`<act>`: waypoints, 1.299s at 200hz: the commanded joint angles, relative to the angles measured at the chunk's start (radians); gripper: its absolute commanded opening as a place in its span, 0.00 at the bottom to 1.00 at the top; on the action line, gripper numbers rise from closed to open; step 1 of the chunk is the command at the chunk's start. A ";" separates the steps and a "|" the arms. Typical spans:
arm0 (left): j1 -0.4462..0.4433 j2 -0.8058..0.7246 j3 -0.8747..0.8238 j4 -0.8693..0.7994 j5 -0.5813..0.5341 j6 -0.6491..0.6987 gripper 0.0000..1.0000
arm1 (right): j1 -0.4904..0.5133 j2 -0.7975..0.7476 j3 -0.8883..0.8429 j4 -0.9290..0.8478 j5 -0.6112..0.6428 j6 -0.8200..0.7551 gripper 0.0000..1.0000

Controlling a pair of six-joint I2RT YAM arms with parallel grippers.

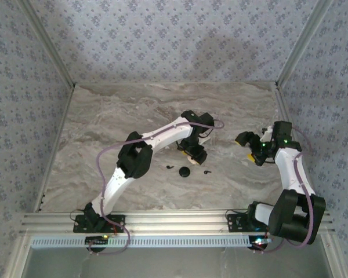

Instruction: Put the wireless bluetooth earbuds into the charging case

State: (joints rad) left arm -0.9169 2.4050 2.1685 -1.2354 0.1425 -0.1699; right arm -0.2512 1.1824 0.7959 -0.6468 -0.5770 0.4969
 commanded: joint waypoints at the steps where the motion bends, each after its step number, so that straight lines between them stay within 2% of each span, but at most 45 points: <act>1: -0.004 0.021 0.043 -0.040 -0.007 -0.003 0.75 | -0.008 -0.023 -0.013 -0.013 -0.022 -0.017 0.93; 86: -0.011 0.084 0.091 -0.059 -0.020 0.005 0.76 | -0.010 -0.027 -0.021 -0.013 -0.030 -0.019 0.93; 114: -0.011 0.099 0.099 -0.059 -0.024 0.009 0.75 | -0.010 -0.032 -0.026 -0.011 -0.035 -0.018 0.93; 158: -0.013 0.118 0.104 -0.063 -0.035 0.020 0.67 | -0.012 -0.033 -0.025 -0.014 -0.043 -0.018 0.93; 194: -0.023 0.124 0.099 -0.062 -0.046 0.024 0.68 | -0.015 -0.041 -0.018 -0.031 -0.042 -0.023 0.93; 232: -0.028 0.122 0.097 -0.061 -0.058 0.031 0.56 | -0.019 -0.055 -0.022 -0.037 -0.043 -0.026 0.92; 260: -0.028 0.072 0.051 -0.032 -0.087 0.063 0.54 | -0.021 -0.060 -0.024 -0.035 -0.050 -0.032 0.92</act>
State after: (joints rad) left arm -0.9298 2.4966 2.2509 -1.2655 0.0753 -0.1440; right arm -0.2646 1.1400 0.7784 -0.6567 -0.5999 0.4862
